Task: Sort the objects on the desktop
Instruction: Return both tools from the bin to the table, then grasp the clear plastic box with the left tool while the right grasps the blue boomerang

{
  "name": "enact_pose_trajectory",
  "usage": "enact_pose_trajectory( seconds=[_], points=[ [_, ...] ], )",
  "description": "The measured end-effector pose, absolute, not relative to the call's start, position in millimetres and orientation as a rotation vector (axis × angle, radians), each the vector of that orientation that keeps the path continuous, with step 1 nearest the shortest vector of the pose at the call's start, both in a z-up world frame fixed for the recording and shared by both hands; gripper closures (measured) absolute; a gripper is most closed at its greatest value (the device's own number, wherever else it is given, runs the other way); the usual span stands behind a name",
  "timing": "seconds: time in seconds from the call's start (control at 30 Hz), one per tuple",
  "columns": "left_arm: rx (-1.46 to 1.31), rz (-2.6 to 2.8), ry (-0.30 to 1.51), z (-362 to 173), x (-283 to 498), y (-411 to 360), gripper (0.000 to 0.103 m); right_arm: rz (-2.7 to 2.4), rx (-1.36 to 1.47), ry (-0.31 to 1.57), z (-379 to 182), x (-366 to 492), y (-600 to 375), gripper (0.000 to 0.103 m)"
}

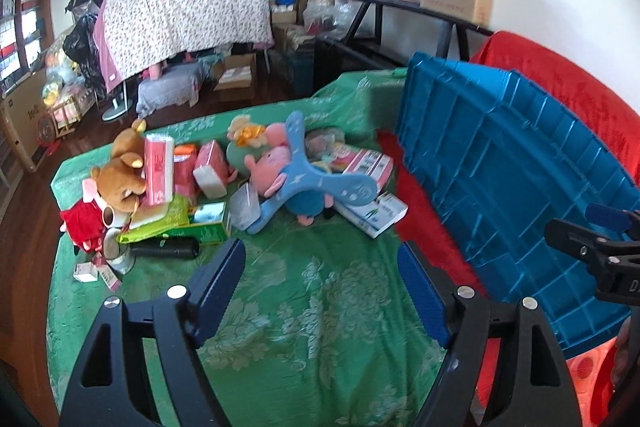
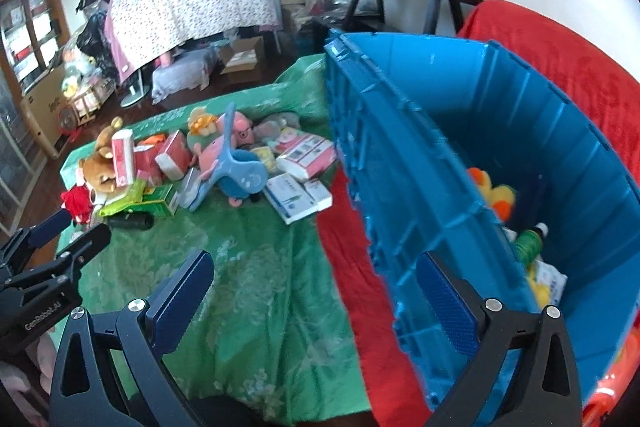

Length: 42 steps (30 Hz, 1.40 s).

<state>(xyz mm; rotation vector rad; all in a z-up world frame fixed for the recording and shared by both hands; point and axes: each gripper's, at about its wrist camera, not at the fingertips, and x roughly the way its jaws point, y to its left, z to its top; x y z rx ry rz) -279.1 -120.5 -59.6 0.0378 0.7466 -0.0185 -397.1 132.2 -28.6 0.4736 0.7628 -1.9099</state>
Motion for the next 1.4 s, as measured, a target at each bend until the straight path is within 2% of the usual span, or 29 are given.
enact_pose_trajectory(
  seconds=[0.57, 0.93, 1.2, 1.4],
  points=[
    [0.034, 0.003, 0.924, -139, -232, -92, 0.025, -1.837, 0.599, 0.852, -106, -412, 67, 0.001],
    [0.063, 0.082, 1.015, -194, -173, -37, 0.025, -1.820, 0.710, 0.887, -162, -448, -4, 0.001],
    [0.044, 0.142, 1.031, -214, -128, 14, 0.025, -1.780, 0.574, 0.917, -152, -432, -79, 0.000],
    [-0.005, 0.168, 1.024, -213, -78, 40, 0.025, -1.715, 0.479, 1.073, -166, -413, -149, 0.001]
  ],
)
